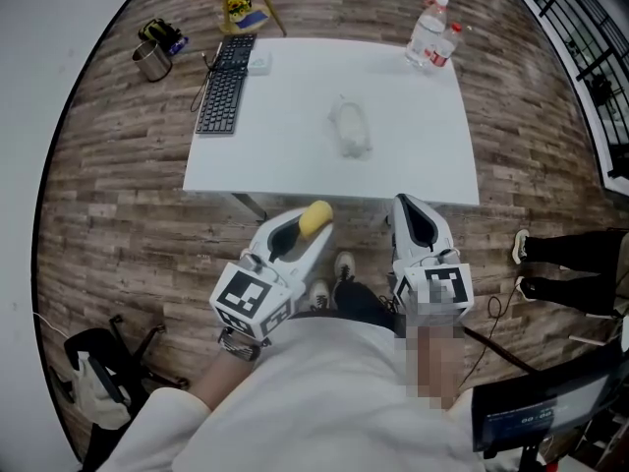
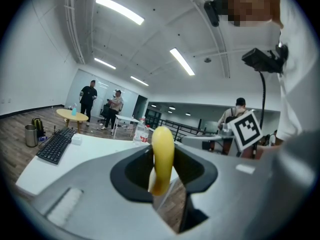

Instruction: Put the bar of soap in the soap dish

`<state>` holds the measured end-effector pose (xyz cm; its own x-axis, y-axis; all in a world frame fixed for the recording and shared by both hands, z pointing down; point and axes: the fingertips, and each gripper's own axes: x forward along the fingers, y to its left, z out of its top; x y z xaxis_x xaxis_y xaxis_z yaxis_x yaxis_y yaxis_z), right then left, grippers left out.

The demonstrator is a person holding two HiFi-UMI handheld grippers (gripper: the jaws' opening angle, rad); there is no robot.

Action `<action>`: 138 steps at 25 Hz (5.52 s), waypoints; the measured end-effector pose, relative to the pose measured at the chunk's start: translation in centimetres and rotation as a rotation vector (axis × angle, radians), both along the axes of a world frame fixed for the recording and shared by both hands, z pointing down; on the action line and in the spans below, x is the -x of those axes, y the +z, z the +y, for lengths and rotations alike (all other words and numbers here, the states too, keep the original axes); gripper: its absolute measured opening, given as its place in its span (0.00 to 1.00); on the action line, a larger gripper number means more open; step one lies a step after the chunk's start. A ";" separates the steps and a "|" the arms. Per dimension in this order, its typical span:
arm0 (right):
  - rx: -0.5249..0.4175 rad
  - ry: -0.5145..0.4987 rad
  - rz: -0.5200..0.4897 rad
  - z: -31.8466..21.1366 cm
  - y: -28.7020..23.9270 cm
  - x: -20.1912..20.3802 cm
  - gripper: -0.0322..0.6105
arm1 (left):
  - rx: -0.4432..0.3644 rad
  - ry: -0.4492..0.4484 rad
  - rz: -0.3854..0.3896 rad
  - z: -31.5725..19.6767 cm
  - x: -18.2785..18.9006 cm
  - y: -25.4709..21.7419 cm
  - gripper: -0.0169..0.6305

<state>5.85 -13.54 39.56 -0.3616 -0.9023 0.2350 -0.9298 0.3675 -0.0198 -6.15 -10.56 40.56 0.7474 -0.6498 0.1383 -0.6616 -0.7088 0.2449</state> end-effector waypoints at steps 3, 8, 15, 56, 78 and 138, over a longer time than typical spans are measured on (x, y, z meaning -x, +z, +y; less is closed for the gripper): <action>-0.004 -0.005 0.004 -0.3 -0.1 0.1 0.05 | -0.004 -0.005 0.002 -0.2 0.0 -0.2 0.23; -0.013 -0.021 -0.004 -0.8 -0.4 0.2 0.05 | -0.006 -0.011 -0.001 -0.5 -0.3 -0.3 0.23; -0.001 -0.026 -0.010 -1.3 0.2 -0.4 0.05 | 0.002 -0.017 -0.003 -0.9 -0.8 -0.1 0.23; 0.003 -0.078 -0.072 -11.1 0.5 -5.7 0.05 | 0.000 -0.069 -0.027 -9.9 -6.6 -0.9 0.23; 0.044 -0.136 -0.116 -14.0 1.1 -6.8 0.05 | -0.002 -0.136 -0.047 -11.9 -7.9 -0.9 0.23; 0.343 -0.099 -0.091 -23.1 8.2 -4.8 0.05 | 0.267 0.021 0.017 -23.7 -7.9 7.5 0.23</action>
<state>10.62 -36.63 47.79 -0.4764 -0.7363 0.4804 -0.8789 0.4130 -0.2387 1.73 -34.26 48.09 0.7640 -0.5762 0.2903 -0.6417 -0.6311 0.4359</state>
